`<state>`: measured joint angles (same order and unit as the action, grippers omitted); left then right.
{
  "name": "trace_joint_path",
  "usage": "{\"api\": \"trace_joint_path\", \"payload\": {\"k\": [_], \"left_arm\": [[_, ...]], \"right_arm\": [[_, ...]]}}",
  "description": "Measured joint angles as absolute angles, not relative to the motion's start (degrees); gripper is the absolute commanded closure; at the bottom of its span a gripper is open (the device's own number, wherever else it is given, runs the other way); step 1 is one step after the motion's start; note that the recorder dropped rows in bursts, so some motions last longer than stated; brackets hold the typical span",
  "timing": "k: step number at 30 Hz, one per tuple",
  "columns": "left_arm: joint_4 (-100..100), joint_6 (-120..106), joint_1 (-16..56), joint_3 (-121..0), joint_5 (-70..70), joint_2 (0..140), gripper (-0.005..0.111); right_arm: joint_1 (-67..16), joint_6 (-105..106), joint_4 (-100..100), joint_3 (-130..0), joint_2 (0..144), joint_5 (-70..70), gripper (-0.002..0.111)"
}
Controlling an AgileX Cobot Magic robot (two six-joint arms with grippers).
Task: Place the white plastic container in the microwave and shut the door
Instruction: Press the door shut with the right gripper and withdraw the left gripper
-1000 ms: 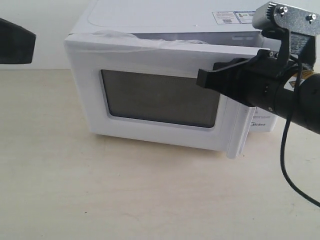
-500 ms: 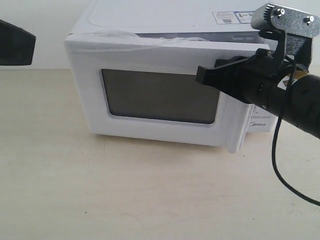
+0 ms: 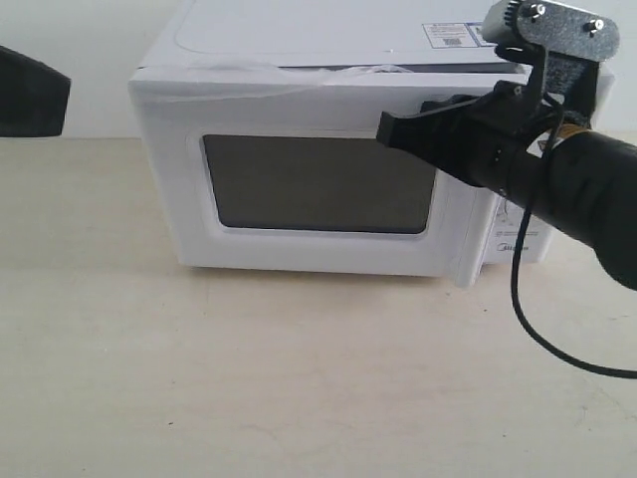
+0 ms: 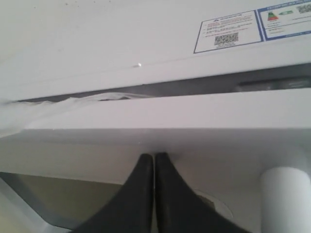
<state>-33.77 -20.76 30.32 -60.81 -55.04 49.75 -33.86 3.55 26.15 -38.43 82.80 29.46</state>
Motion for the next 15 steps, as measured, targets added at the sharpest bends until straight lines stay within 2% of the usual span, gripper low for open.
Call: {"api": "trace_joint_path", "payload": {"k": [15], "left_arm": [[-33.67, -20.67, 30.32, -60.81, -55.62, 49.75, 0.102]], "right_arm": [[-34.21, 5.16, 26.89, -42.39, 86.55, 26.66, 0.108]]}}
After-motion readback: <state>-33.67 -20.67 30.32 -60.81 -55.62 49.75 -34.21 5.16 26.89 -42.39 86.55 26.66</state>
